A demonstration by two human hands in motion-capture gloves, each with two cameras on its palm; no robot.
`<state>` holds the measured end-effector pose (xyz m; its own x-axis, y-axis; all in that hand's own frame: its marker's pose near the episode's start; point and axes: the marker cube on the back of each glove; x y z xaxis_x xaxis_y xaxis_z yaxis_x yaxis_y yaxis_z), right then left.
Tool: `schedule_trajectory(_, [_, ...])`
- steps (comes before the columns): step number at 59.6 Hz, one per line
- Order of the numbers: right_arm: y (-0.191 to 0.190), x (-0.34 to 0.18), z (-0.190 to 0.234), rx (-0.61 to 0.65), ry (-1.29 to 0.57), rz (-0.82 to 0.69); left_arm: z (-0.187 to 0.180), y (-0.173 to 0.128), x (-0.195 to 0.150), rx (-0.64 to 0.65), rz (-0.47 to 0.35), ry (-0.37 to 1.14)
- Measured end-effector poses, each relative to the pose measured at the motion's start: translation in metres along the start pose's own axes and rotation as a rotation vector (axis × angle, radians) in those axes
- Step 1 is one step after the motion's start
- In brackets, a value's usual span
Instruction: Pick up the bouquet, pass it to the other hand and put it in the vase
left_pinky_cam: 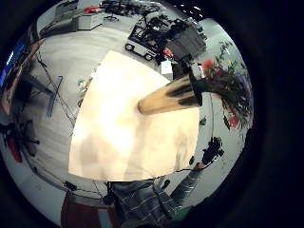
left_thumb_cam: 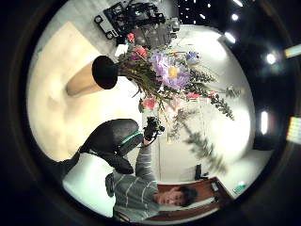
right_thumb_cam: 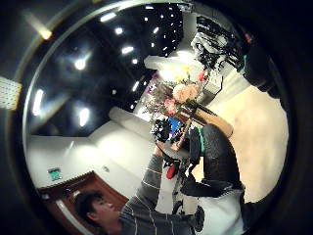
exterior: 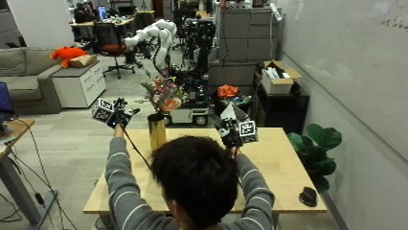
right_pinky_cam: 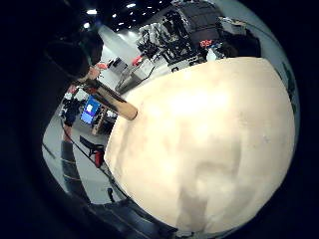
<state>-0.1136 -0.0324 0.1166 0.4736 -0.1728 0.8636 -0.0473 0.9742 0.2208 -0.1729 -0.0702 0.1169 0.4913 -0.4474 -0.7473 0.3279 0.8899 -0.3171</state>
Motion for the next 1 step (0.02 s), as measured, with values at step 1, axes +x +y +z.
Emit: schedule_trajectory(1, [-0.0006,0.0008,-0.0002,0.004,0.006,-0.008,-0.0001,0.0002,-0.0015,0.018,-0.030,-0.024])
